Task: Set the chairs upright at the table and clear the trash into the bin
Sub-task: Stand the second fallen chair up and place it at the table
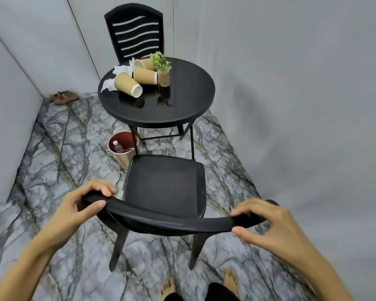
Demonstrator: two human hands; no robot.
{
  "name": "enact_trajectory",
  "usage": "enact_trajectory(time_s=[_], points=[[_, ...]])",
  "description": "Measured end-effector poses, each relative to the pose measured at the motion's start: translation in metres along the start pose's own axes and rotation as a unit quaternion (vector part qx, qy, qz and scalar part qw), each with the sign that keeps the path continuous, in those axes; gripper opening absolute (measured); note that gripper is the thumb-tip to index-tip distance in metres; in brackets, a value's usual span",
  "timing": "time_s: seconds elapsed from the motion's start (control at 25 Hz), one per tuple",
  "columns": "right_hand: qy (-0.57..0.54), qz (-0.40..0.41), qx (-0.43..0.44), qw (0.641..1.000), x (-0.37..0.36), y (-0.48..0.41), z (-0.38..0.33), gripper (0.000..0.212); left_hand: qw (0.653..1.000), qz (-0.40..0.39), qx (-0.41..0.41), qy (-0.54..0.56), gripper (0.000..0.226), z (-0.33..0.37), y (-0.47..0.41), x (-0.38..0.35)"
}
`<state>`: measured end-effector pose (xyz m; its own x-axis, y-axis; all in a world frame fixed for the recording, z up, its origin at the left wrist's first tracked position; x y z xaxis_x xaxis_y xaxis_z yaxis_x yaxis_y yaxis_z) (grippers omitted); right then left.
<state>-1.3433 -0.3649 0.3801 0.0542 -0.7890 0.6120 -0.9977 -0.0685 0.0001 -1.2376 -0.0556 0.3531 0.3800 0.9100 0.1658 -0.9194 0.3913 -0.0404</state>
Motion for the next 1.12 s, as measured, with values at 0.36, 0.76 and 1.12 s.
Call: enact_trajectory(time_s=[0.36, 0.76, 1.12], points=[[-0.032, -0.021, 0.012, 0.999, -0.025, -0.032, 0.032, 0.034, 0.997, 0.054, 0.06, 0.023, 0.041, -0.039, 0.016, 0.072], [-0.319, 0.039, -0.06, 0.945, -0.065, -0.041, 0.091, 0.059, 0.993, 0.086, 0.034, 0.07, 0.038, -0.046, 0.021, 0.09], [-0.44, 0.1, -0.054, 0.891, -0.067, -0.064, 0.083, 0.051, 0.977, 0.146, 0.039, 0.147, 0.001, -0.062, 0.026, 0.108]])
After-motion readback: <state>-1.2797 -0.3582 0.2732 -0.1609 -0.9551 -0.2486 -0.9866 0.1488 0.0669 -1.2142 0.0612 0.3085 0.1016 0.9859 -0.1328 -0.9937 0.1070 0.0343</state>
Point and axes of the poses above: each hand's wrist, its own y-axis away from the middle knuckle, its own x-axis out of the back of the hand, z = x × y, the point moved 10 cm from there along -y, towards the middle knuckle
